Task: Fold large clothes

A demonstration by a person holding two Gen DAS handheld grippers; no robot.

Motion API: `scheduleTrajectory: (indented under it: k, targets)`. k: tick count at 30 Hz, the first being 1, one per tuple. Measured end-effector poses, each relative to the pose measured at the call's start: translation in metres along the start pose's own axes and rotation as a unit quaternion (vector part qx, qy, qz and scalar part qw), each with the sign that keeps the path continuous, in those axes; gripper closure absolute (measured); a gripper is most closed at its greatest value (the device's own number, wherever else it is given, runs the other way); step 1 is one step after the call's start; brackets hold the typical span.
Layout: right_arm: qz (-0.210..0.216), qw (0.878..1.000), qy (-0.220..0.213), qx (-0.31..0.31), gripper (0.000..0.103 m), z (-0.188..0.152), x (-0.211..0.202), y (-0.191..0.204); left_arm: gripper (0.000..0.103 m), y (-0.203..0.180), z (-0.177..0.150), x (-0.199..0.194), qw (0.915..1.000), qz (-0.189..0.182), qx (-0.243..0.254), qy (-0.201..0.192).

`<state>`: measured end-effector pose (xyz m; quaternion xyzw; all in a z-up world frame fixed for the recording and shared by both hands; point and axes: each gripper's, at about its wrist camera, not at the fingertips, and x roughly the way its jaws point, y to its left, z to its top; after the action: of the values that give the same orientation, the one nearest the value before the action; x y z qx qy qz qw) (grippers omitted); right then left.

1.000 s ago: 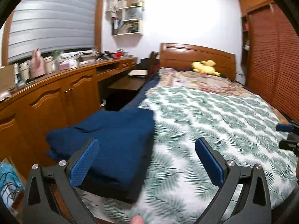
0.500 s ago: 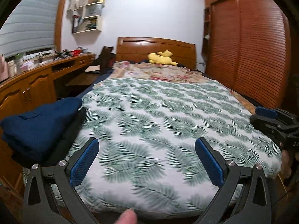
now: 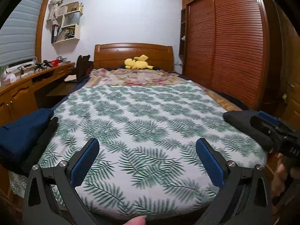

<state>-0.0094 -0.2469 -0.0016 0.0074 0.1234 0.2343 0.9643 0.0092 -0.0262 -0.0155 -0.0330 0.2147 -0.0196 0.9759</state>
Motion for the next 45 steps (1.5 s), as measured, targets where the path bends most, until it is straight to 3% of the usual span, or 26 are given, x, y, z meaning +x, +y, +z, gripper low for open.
scheduleTrajectory:
  k: [7, 18, 45]
  targets:
    - [-0.016, 1.000, -0.006, 0.006, 0.021, -0.004, -0.013, 0.012, 0.000, -0.009, 0.003, -0.015, 0.9999, -0.004, 0.006, -0.008]
    - [-0.009, 1.000, -0.007, 0.017, 0.021, -0.009, 0.008, 0.013, 0.000, -0.010, 0.001, -0.017, 0.9999, -0.012, 0.006, -0.008]
    - [-0.010, 1.000, -0.003, 0.015, 0.021, -0.012, 0.014, 0.004, 0.000, -0.006, 0.001, -0.016, 0.9999, -0.010, 0.004, -0.008]
